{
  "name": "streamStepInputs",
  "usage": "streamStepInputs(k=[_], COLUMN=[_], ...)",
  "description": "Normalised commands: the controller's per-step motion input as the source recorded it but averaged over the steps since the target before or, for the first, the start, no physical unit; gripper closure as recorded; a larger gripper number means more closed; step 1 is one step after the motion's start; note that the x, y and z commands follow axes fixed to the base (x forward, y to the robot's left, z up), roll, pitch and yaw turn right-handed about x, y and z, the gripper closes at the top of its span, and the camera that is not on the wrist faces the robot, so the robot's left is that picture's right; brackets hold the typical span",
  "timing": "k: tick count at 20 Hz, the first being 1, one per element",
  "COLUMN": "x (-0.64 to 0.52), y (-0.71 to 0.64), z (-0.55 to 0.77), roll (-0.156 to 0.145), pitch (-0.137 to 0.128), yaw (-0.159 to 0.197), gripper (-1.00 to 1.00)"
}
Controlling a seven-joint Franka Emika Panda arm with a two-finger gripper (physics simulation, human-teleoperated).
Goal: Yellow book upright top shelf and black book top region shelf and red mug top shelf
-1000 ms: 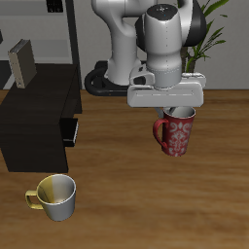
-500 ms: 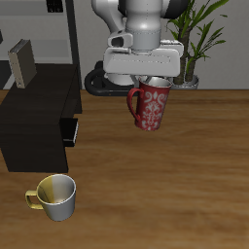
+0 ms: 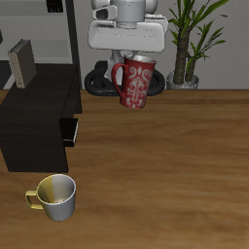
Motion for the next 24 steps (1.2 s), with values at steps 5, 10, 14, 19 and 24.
streamStepInputs(k=[5, 10, 14, 19, 24], x=[-0.19, -0.29, -0.28, -0.17, -0.02], y=[-0.07, 0.02, -0.27, -0.25, -0.43], z=[0.30, 0.35, 0.44, 0.31, 0.18], roll=[0.019, 0.103, 0.050, 0.109, 0.053], pitch=[-0.017, 0.008, 0.030, 0.024, -0.026], yaw=[0.029, 0.045, -0.025, 0.004, -0.008], gripper=[1.00, 1.00, 1.00, 1.00, 1.00])
